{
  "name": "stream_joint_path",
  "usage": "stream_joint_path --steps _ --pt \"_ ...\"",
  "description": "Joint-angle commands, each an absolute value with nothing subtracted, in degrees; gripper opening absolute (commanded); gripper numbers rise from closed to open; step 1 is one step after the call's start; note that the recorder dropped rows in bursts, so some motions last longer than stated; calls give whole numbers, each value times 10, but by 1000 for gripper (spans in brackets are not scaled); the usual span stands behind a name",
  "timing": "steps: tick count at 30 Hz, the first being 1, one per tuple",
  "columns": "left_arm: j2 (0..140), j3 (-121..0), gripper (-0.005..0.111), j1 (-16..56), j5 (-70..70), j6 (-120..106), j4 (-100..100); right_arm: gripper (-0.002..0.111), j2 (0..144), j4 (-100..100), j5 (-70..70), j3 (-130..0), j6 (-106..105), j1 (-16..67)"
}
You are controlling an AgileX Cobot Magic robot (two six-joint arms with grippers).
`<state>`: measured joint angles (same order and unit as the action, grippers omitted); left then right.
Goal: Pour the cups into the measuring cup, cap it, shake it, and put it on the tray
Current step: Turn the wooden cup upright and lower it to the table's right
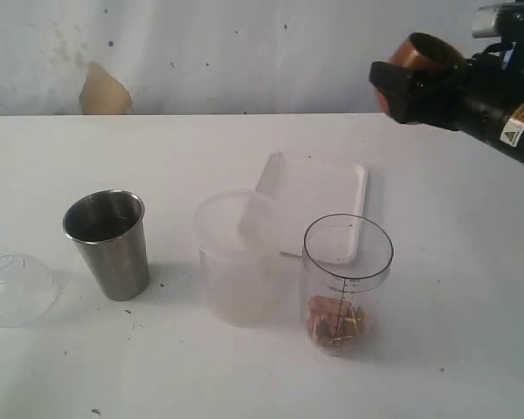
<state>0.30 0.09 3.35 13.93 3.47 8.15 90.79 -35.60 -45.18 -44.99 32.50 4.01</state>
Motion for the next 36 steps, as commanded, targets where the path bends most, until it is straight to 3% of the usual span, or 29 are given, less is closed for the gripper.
stream_joint_path --steps 1,6,10,30,33,36 --pt "0 0 0 36 135 36 83 0 926 -159 -345 -452 88 40" --pt "0 0 0 36 135 36 83 0 1043 41 -328 -472 -89 37" --pt "0 0 0 36 135 36 83 0 1149 44 -295 -538 -88 19" --pt "0 0 0 36 135 36 83 0 1216 -66 -364 -574 -7 18" --pt "0 0 0 36 135 36 83 9 1216 -66 -364 -574 -7 18" --pt "0 0 0 36 135 36 83 32 1216 -66 -363 -574 -7 18"
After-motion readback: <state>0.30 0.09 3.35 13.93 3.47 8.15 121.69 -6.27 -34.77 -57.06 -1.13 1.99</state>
